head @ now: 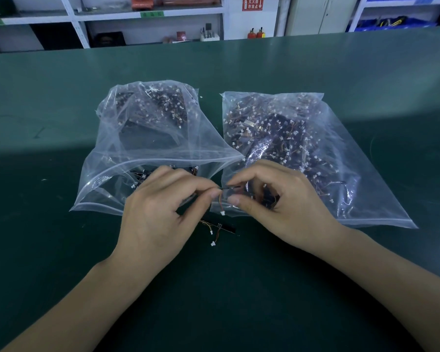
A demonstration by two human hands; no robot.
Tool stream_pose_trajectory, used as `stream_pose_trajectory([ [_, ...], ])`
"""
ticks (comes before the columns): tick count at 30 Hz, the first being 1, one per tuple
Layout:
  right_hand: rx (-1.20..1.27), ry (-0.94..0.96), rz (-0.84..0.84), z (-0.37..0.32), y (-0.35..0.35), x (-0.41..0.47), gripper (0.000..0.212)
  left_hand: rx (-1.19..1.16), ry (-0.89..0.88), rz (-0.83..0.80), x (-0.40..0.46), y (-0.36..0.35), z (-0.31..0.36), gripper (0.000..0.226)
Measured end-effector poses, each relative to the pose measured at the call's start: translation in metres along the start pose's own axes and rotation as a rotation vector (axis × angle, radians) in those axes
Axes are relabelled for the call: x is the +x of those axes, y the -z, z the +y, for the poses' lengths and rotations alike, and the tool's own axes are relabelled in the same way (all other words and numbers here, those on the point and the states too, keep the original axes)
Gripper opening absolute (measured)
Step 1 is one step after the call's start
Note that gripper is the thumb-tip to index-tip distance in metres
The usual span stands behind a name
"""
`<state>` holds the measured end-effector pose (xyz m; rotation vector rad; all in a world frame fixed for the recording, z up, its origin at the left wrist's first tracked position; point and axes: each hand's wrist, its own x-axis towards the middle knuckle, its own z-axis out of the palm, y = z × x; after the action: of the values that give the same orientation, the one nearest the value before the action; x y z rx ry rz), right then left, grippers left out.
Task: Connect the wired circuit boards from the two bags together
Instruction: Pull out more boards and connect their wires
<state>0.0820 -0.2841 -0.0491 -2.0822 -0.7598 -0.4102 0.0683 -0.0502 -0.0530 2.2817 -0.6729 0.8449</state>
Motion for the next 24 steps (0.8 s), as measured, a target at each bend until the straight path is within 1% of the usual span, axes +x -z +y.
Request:
stream_pose_trajectory([
  [3, -0.143, 0.012, -0.070, 0.003, 0.001, -0.002, 0.041, -0.014, 0.019, 0.073, 0.001, 0.003, -0.001, 0.011],
  [5, -0.203, 0.004, -0.109, 0.004, 0.000, -0.002, 0.049, -0.020, 0.018, 0.090, 0.001, 0.004, -0.001, 0.014],
  [9, -0.158, 0.013, -0.024, 0.006, 0.002, -0.001, 0.045, -0.048, -0.041, 0.054, 0.001, 0.003, 0.002, 0.017],
  [12, -0.142, 0.007, 0.053, 0.005, 0.005, -0.001, 0.039, -0.085, -0.079, 0.015, 0.002, 0.001, 0.003, 0.011],
  [15, -0.149, 0.019, 0.075, 0.003, 0.005, -0.001, 0.035, -0.092, -0.080, 0.013, 0.002, -0.001, 0.002, 0.006],
  [17, -0.147, 0.032, 0.077, 0.002, 0.005, -0.001, 0.033, -0.103, -0.044, 0.022, 0.002, -0.003, 0.002, 0.004],
  [19, -0.146, 0.046, 0.081, 0.001, 0.005, -0.001, 0.032, -0.147, 0.033, 0.017, 0.002, -0.005, 0.004, 0.004],
  [22, -0.143, 0.061, 0.078, 0.000, 0.004, -0.002, 0.032, -0.222, 0.161, -0.023, 0.002, -0.011, 0.009, 0.012],
  [24, -0.134, 0.067, 0.062, -0.001, 0.003, -0.002, 0.032, -0.226, 0.201, -0.040, 0.002, -0.015, 0.010, 0.019],
])
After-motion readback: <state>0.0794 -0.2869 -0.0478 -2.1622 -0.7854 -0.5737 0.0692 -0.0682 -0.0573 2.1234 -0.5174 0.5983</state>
